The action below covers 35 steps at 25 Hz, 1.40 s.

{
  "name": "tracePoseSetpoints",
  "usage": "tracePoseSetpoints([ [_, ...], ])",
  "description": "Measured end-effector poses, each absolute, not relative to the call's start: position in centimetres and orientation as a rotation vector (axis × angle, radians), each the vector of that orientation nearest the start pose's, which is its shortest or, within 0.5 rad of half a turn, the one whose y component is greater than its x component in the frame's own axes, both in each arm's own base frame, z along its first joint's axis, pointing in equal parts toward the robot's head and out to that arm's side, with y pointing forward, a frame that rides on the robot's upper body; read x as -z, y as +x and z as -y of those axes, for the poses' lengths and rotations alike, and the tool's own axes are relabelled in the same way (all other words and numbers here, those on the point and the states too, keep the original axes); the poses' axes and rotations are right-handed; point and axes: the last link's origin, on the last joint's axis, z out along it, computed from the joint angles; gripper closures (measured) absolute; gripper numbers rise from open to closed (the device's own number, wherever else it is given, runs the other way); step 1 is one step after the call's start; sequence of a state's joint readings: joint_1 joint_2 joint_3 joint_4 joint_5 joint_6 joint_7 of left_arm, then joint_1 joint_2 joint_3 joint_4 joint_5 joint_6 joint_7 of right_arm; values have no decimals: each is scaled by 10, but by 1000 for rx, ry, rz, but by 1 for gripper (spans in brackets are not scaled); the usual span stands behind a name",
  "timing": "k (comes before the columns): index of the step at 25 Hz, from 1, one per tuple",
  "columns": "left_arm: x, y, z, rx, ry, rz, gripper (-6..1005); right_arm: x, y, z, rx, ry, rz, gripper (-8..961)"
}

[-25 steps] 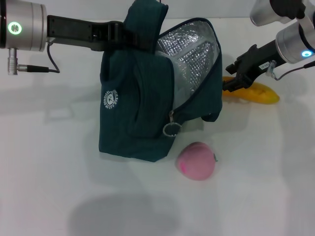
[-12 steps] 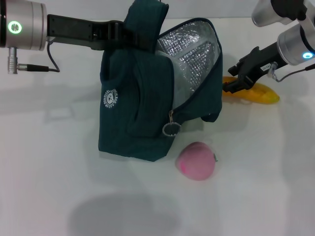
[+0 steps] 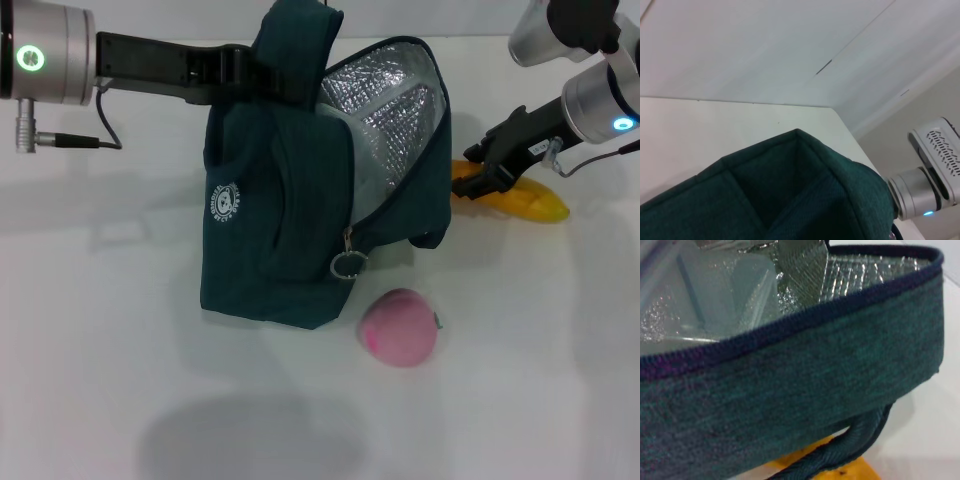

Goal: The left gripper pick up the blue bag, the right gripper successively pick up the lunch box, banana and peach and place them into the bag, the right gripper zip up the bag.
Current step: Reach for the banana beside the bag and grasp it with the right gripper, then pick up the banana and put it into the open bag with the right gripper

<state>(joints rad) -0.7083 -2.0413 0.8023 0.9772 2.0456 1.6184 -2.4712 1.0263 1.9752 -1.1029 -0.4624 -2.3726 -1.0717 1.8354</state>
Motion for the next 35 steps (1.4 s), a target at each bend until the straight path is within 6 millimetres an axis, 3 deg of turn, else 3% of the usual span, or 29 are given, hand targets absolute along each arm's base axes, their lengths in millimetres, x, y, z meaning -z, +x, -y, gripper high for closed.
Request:
tracePoseSetpoints([
  [20, -49, -167, -385, 639, -2604, 1492, 968, 28, 188, -450, 260, -2729, -475, 532],
  [35, -61, -170, -383, 726, -2592, 1493, 968, -6, 228, -434, 256, -2673, -632, 535],
])
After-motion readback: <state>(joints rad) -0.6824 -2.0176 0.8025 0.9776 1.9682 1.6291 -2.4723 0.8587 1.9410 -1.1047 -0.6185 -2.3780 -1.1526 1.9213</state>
